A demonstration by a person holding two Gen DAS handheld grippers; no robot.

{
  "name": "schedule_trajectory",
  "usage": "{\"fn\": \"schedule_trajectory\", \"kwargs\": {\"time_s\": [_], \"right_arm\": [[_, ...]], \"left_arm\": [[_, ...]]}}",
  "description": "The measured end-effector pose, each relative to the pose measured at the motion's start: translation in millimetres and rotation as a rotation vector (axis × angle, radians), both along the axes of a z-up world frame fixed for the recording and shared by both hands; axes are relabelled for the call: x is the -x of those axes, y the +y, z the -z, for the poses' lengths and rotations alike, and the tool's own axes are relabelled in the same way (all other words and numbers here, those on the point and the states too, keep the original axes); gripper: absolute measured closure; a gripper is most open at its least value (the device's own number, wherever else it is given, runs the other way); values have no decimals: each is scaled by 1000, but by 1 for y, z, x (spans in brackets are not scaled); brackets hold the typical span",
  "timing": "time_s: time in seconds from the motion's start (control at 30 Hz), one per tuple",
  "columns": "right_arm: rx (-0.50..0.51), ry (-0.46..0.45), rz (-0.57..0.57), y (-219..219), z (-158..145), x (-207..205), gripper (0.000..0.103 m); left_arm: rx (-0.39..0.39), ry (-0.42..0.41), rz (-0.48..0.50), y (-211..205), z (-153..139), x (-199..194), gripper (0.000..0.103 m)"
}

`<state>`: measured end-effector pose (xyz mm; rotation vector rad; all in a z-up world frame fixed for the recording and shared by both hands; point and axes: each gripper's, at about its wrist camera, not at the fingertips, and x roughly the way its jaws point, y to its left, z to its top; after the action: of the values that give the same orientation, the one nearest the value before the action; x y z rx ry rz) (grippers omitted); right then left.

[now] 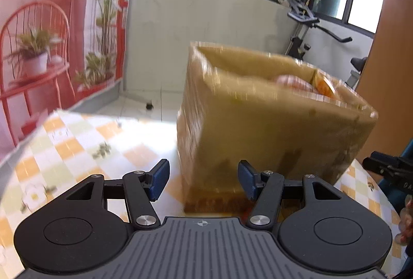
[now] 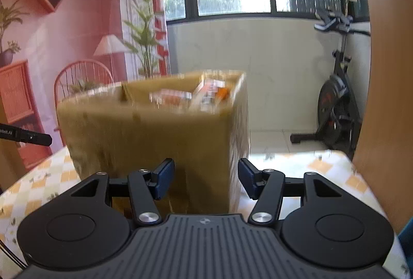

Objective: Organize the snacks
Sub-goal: 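Move both grippers back down to the remaining snacks beside the box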

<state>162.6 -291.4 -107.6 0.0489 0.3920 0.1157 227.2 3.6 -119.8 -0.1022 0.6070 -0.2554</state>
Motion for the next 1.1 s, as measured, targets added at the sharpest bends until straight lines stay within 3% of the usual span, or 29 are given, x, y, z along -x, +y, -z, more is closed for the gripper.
{"fn": "schedule_trajectory", "kwargs": {"time_s": [0.3,0.53,0.7,1.1], "right_arm": [[12,134,-21,1,59,1,45],[123,236,-125,19,102,-2,45],[224,255,-184,28,114,-9,42],[199,278,-226,36,122,-35,42]], "left_arm": [[23,76,-1,-10,38,1,42],[8,131,24,-25,58,0,42],[0,162,57,-37,70,1,42],[0,201,74,-48,84,4,42]]}}
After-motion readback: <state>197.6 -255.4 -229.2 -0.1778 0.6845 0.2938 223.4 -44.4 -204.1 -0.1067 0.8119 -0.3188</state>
